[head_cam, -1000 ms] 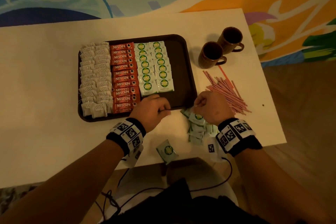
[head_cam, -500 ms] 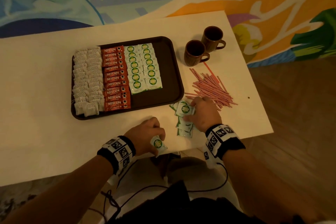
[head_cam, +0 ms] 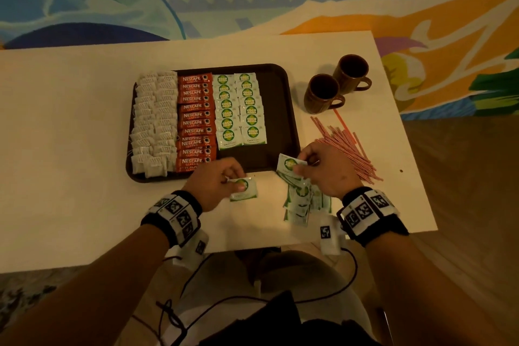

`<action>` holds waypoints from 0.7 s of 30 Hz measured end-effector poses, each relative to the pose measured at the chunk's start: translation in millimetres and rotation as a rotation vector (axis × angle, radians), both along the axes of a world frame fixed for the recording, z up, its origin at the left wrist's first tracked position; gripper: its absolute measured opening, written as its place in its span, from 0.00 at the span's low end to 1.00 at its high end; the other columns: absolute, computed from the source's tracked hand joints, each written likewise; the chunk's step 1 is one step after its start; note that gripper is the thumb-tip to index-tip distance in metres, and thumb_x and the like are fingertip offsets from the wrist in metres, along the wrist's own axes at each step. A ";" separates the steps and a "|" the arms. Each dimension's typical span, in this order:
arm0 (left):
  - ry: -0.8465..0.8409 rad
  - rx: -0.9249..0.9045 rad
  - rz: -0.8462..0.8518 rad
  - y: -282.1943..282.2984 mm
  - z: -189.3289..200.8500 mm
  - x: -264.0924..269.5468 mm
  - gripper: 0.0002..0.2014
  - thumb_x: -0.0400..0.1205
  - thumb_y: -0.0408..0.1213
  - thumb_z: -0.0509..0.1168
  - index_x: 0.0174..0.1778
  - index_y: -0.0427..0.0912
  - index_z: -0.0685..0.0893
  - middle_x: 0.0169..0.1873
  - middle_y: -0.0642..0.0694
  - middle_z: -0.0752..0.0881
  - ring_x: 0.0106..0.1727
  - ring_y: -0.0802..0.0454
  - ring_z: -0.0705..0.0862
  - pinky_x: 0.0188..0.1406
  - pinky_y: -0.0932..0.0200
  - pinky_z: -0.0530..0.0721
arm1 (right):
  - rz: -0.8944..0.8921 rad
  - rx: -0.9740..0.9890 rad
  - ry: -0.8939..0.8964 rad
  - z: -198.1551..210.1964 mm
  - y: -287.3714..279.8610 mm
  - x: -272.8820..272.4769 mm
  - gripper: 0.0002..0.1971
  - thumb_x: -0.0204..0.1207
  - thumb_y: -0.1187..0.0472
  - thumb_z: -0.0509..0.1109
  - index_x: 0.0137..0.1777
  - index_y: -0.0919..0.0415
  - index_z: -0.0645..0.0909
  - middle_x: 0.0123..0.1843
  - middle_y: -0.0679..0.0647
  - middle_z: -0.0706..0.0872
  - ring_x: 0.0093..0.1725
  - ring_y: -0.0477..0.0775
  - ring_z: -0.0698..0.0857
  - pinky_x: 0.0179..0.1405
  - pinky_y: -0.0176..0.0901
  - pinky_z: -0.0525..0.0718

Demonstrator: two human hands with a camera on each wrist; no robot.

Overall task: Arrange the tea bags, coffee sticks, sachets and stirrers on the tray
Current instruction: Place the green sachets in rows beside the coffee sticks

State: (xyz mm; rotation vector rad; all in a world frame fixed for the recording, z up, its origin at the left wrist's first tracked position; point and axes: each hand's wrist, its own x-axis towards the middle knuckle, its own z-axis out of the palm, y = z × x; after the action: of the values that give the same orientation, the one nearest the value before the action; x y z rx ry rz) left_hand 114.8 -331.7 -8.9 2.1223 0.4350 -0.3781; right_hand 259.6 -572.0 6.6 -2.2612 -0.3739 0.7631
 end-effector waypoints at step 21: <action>-0.098 0.233 0.084 54.4 -23.7 67.8 0.07 0.77 0.37 0.78 0.46 0.50 0.88 0.45 0.52 0.86 0.46 0.53 0.85 0.49 0.54 0.85 | -0.016 -0.140 0.002 -38.9 108.1 39.7 0.14 0.71 0.55 0.85 0.51 0.52 0.84 0.40 0.46 0.83 0.40 0.46 0.83 0.34 0.35 0.75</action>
State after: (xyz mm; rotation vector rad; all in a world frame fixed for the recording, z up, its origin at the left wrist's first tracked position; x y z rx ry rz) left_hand 182.7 -277.2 -32.6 2.3275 0.5309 -0.1812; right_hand 299.3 -463.8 -32.3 -2.3909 -0.3093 0.8053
